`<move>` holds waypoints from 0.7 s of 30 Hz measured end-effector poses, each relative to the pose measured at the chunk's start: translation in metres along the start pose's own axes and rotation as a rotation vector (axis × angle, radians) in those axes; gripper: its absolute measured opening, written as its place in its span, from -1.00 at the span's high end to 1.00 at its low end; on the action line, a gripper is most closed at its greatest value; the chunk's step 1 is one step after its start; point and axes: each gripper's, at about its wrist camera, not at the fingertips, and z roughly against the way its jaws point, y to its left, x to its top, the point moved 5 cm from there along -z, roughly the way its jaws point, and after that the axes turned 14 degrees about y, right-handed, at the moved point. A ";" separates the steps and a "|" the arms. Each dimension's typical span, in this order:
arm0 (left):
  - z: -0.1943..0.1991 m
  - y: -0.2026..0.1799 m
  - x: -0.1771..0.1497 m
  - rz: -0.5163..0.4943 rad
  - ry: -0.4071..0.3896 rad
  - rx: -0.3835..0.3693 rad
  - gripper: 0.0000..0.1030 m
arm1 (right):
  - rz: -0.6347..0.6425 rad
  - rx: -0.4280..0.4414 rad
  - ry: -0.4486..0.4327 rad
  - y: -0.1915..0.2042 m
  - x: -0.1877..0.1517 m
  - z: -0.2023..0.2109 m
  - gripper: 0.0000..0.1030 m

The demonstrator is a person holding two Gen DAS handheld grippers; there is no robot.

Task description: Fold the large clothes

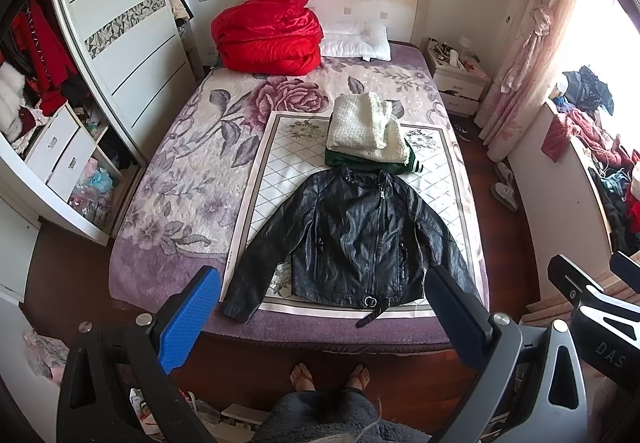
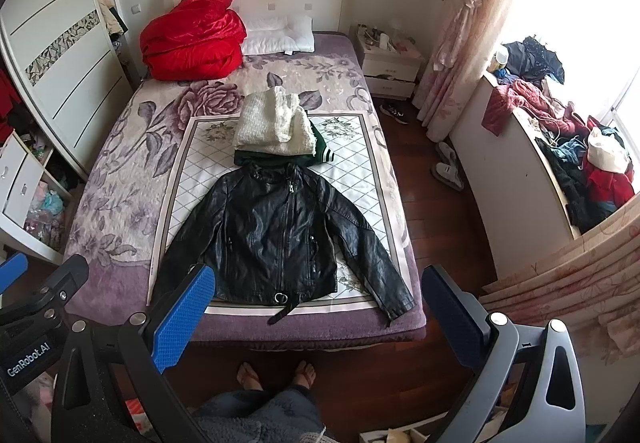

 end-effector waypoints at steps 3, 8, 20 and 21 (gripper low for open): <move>0.000 0.000 0.000 0.000 0.000 -0.001 -1.00 | 0.004 0.002 -0.002 0.006 -0.002 0.005 -1.00; -0.003 -0.008 0.008 -0.001 -0.004 -0.001 -1.00 | 0.006 0.001 -0.014 0.005 0.005 0.016 -1.00; 0.002 -0.020 0.018 0.000 -0.009 -0.003 -1.00 | 0.006 0.005 -0.019 0.004 0.007 0.020 -1.00; 0.005 -0.023 0.022 0.000 -0.008 -0.004 -1.00 | 0.007 0.005 -0.018 0.005 0.007 0.020 -1.00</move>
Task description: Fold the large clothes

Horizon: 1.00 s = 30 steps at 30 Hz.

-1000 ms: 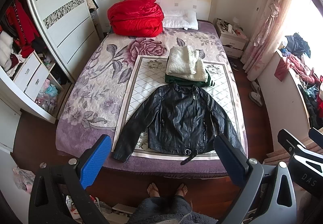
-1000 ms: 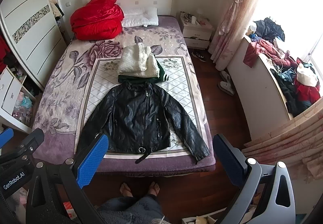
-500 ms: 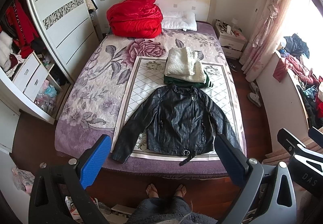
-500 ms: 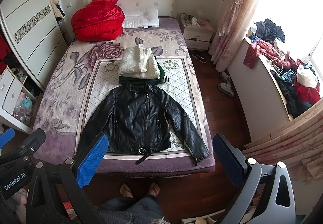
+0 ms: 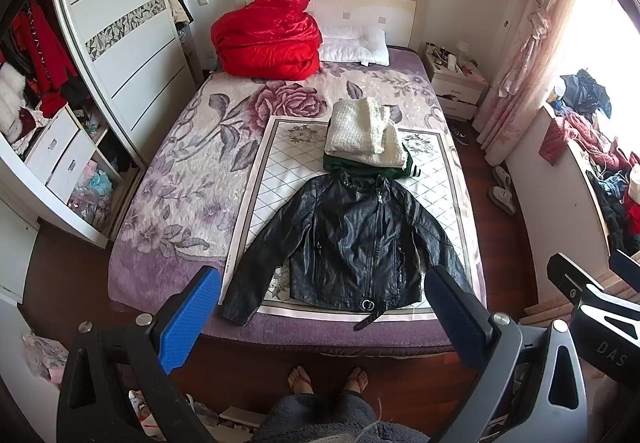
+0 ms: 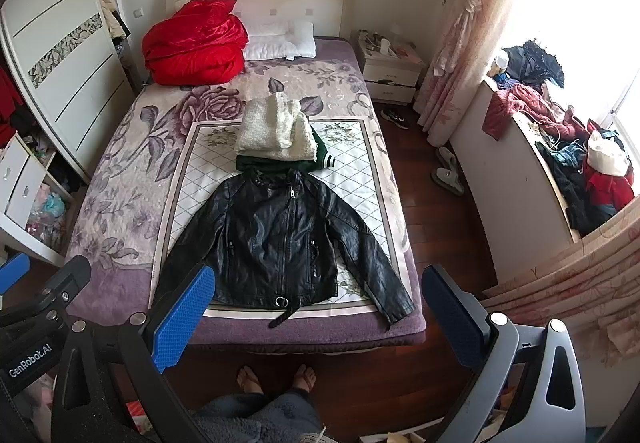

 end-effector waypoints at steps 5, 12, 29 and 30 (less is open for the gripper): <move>0.000 0.002 -0.002 0.000 -0.003 -0.002 -1.00 | -0.002 0.000 -0.001 0.001 0.000 0.000 -1.00; 0.007 0.000 0.000 0.002 -0.005 -0.005 -1.00 | 0.000 0.003 0.000 0.004 0.004 0.006 -1.00; 0.016 -0.003 0.005 0.006 -0.008 -0.010 -1.00 | 0.001 0.002 -0.003 0.003 0.001 0.006 -1.00; 0.016 -0.004 0.005 0.006 -0.009 -0.011 -1.00 | -0.001 0.003 -0.004 0.002 0.001 0.006 -1.00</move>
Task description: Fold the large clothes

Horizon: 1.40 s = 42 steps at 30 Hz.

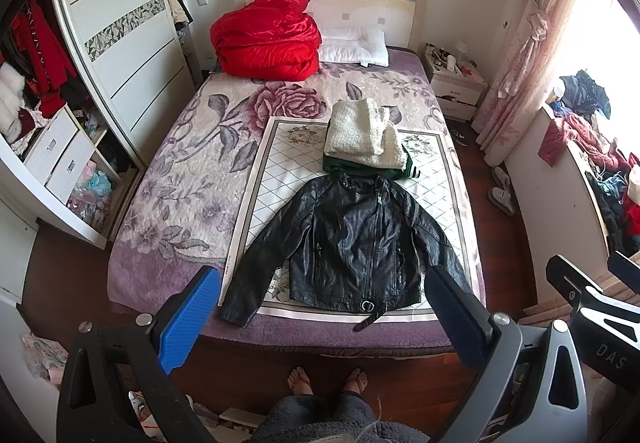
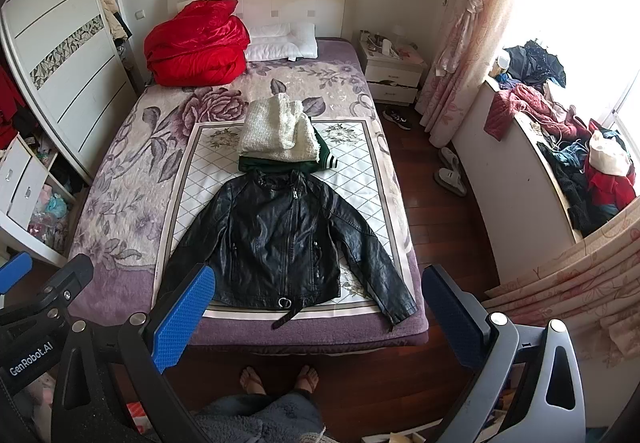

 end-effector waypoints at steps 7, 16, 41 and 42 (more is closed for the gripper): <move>-0.001 0.000 0.001 0.001 -0.001 -0.003 -1.00 | 0.000 0.001 0.000 -0.001 -0.003 -0.003 -1.00; -0.040 0.018 0.016 -0.013 -0.034 0.035 -1.00 | -0.074 0.022 0.026 0.003 0.005 -0.035 -1.00; -0.511 -0.065 0.045 -0.021 0.384 0.264 -1.00 | -1.375 0.579 0.551 -0.251 -0.187 -0.674 -0.38; -0.531 -0.077 0.040 -0.041 0.403 0.269 -1.00 | -1.410 0.620 0.540 -0.250 -0.194 -0.697 -0.38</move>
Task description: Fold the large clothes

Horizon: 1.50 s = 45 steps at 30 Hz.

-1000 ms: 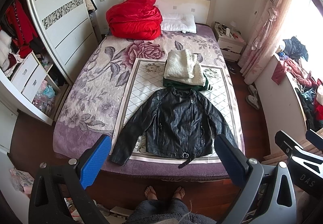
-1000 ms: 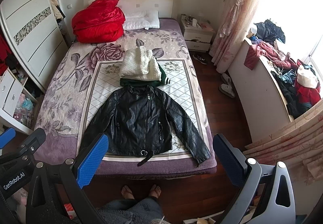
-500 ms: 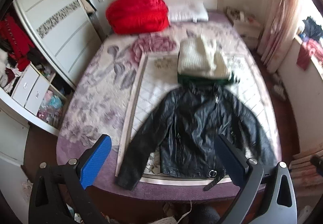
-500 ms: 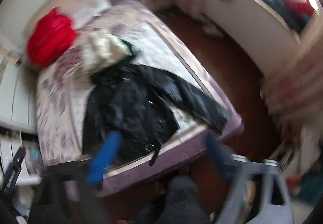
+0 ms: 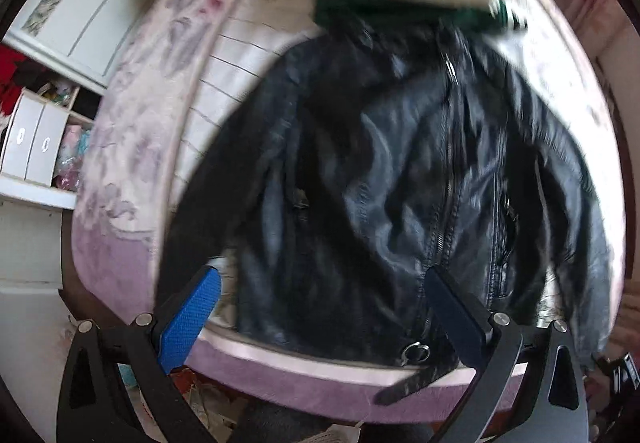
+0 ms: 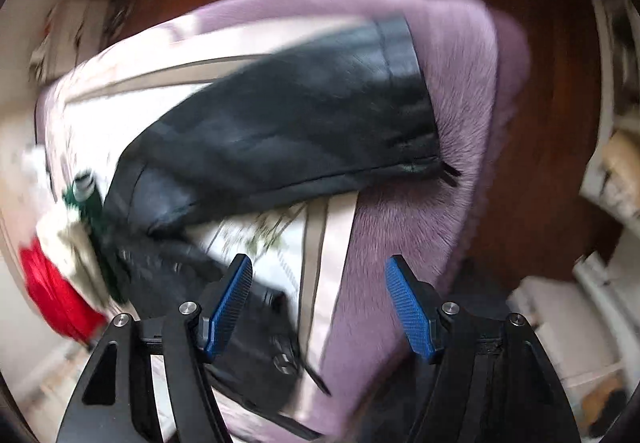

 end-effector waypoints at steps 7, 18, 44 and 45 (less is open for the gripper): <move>-0.062 -0.070 0.023 -0.106 0.041 0.011 -1.00 | -0.124 0.230 -0.318 -0.021 0.029 -0.001 0.66; -0.092 -0.118 0.049 -0.156 0.018 0.020 -1.00 | -0.027 0.397 -0.408 -0.002 0.068 -0.016 0.18; -0.086 -0.149 0.047 -0.145 -0.016 -0.019 -1.00 | 0.204 0.363 -0.578 0.069 0.084 0.058 0.89; -0.087 -0.143 0.051 -0.126 -0.010 -0.029 -1.00 | 0.233 0.363 -0.582 0.079 0.075 0.065 0.89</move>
